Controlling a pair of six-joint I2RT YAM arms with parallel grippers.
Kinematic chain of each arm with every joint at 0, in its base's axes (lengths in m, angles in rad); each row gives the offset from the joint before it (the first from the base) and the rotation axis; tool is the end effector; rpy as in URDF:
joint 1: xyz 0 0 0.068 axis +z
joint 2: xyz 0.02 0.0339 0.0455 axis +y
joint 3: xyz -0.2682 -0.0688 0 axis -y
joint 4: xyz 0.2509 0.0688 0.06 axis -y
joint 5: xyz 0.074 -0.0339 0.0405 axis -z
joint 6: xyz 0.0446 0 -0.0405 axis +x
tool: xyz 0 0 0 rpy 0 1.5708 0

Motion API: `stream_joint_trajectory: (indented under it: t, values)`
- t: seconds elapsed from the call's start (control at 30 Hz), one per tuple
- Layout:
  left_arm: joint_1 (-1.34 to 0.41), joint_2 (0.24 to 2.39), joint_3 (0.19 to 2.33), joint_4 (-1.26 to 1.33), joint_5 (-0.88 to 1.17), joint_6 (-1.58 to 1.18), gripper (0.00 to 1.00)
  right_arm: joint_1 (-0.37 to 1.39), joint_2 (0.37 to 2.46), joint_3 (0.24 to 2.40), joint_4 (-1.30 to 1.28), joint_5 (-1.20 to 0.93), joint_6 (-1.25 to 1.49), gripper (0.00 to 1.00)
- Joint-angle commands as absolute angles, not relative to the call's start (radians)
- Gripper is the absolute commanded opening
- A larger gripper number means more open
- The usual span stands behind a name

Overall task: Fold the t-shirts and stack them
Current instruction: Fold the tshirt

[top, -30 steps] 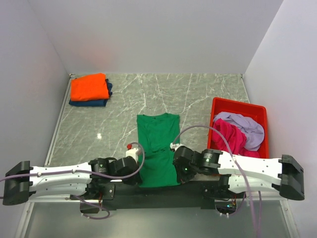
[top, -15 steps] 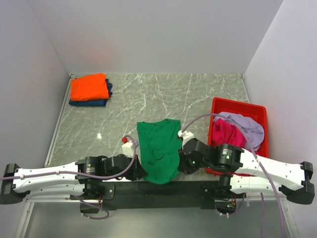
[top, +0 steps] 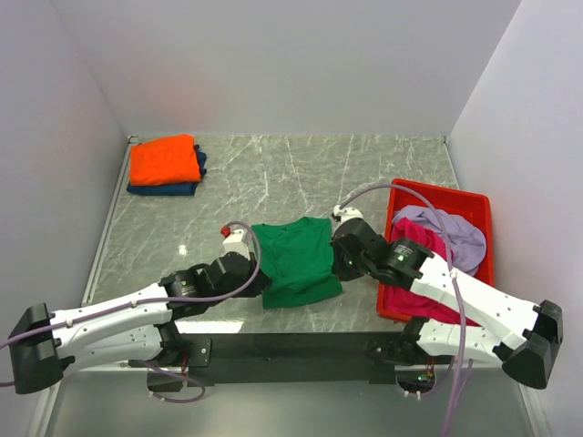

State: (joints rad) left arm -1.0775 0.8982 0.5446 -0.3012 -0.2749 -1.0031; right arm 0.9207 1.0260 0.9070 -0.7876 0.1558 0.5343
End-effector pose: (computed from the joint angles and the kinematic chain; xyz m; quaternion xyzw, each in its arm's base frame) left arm 0.1062 -0.1720 0.2215 -0.0275 0.8901 -0.3156 0.3276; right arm 0.1326 0.1630 0.2797 -0.1561 0.9298 0.1612 0.2917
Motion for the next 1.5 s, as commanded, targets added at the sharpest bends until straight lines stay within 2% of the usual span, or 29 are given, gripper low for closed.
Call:
stream_joint_trajectory:
  t: [0.0,0.63,1.47]
  values:
    - [-1.034,0.925,0.595,-0.225,-0.242,-0.925,0.01,0.878,1.055,0.957,-0.709,0.156,0.453,0.00]
    - [-0.761,1.038,0.621,-0.114,-0.094,-0.759,0.01,0.721,1.279,1.091,-0.635,0.110,0.327,0.00]
    - [-0.604,1.371,0.710,0.035,-0.008,-0.644,0.01,0.591,1.588,1.186,-0.534,0.020,0.259,0.00]
